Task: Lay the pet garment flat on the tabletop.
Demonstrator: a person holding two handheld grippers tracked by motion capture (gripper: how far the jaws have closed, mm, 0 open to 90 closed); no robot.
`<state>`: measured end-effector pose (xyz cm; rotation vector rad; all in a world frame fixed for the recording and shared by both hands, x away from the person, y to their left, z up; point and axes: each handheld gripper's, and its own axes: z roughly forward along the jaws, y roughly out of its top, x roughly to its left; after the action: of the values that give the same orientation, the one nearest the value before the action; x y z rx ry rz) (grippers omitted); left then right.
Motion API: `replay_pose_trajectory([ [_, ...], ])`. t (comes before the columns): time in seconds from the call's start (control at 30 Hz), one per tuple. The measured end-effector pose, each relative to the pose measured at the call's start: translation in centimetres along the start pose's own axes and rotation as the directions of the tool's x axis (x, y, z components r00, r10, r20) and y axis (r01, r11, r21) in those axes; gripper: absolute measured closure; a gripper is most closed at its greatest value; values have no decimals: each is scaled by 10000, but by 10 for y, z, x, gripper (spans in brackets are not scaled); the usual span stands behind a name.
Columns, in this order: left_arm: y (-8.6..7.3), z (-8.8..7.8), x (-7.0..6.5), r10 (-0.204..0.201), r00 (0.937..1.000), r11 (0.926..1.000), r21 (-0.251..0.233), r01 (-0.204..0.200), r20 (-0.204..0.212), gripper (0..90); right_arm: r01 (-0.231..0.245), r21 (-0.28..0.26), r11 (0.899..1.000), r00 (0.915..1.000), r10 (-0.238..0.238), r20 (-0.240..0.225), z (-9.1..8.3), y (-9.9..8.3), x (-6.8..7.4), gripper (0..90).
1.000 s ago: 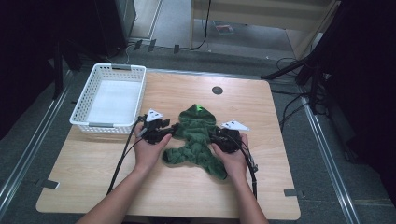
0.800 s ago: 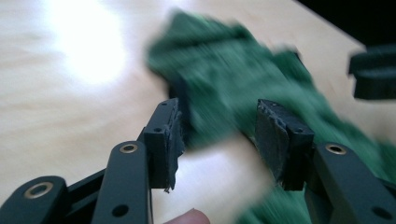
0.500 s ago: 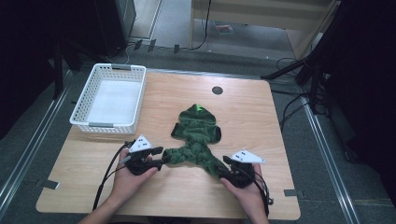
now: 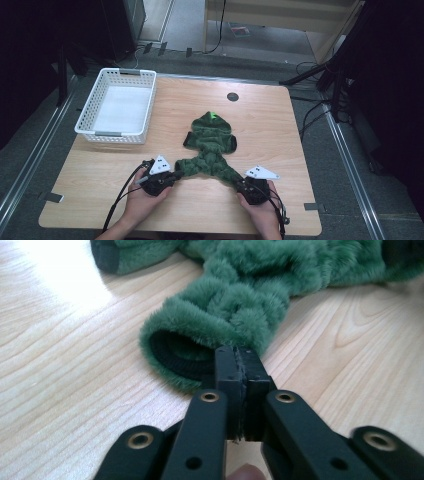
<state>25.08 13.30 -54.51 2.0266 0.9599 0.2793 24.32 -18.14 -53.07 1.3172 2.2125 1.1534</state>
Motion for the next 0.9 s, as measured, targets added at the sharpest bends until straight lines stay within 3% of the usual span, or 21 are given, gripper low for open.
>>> replay_pose_trajectory([
  [0.13, 8, -13, 3, -104, 9999, 9980, -622, 112, 122, 900, 154, -1305, 9913, 9998, -137, 142, -13, 17, 0, 857],
  [0.23, 10, -18, 3, -100, 9998, 9958, -913, 116, 179, 899, 501, -1776, 9828, 9987, -489, 110, -18, 26, 4, 850],
  [0.37, 7, -4, -3, -93, 9998, 9999, -100, 95, 167, 507, 748, -1422, 9870, 9971, -721, 239, -11, 21, 7, 847],
  [0.47, 5, 8, -13, 172, 9992, 9990, 415, -157, -367, 391, 617, -1195, 9909, 9980, -601, 170, -8, 16, 5, 844],
  [0.53, 6, 10, -18, 373, 9942, 9983, 476, -327, -1005, 419, 539, -1184, 9915, 9985, -533, 79, -9, 15, 3, 842],
  [0.63, 6, 12, -19, 788, 9843, 9960, 537, -711, -1580, 628, 548, -1108, 9923, 9985, -542, 91, -9, 13, 3, 841],
  [0.73, 12, 5, -11, 340, 9956, 9988, 387, -308, -869, 837, 580, -1196, 9911, 9983, -567, 144, -8, 15, 3, 841],
  [0.83, 20, -6, -2, -356, 9993, 9992, -192, 353, -147, 877, 707, -1463, 9867, 9974, -679, 241, -12, 23, 3, 842],
  [0.9, 25, -14, 5, -771, 9965, 9948, -647, 790, 315, 881, 990, -1784, 9790, 9951, -962, 244, -14, 30, 5, 841],
])
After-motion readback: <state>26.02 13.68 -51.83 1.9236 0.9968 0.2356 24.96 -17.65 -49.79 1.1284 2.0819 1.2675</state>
